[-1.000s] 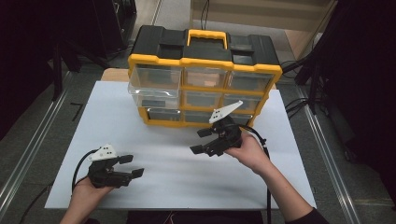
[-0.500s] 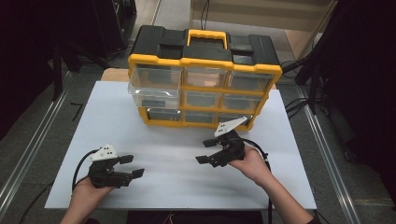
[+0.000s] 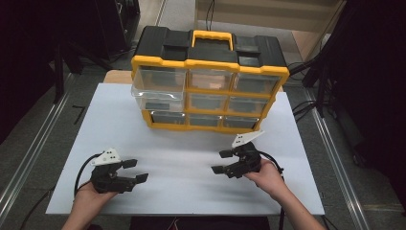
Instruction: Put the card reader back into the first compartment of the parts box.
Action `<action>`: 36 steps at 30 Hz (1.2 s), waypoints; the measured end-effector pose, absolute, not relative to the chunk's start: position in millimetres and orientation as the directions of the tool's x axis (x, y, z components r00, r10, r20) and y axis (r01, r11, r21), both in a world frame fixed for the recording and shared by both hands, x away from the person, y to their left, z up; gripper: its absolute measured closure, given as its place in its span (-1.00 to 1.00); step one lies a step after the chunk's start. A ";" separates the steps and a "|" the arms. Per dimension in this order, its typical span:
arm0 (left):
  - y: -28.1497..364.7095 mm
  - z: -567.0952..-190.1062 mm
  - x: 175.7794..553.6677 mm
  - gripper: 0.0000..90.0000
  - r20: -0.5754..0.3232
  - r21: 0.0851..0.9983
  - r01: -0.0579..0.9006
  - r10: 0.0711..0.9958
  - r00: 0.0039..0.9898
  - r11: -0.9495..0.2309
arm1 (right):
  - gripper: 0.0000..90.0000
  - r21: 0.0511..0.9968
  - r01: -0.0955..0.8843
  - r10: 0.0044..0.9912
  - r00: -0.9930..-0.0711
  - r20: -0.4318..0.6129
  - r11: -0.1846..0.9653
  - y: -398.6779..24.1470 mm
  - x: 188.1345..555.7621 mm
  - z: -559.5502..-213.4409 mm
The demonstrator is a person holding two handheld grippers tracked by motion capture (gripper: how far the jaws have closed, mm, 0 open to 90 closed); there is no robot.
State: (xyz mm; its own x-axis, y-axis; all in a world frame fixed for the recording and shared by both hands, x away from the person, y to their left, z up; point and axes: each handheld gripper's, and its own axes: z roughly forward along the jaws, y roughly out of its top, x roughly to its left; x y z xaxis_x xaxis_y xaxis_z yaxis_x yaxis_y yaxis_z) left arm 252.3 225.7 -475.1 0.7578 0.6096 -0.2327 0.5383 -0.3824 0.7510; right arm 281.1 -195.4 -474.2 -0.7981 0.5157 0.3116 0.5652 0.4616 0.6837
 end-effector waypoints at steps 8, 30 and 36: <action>225.4 -475.1 252.4 -0.37 -0.234 0.751 0.538 0.609 0.758 -0.383 | -0.47 0.672 0.604 0.559 -0.762 0.328 0.428 -216.1 271.3 -483.9; 225.2 -474.8 252.2 -0.37 -0.231 0.749 0.539 0.610 0.758 -0.385 | -0.47 0.676 0.635 0.642 -0.703 0.306 0.374 -259.7 247.5 -499.7; 225.2 -475.3 252.6 -0.37 -0.225 0.747 0.542 0.620 0.751 -0.385 | -0.47 0.666 0.650 0.652 -0.690 0.316 0.365 -266.5 244.4 -501.9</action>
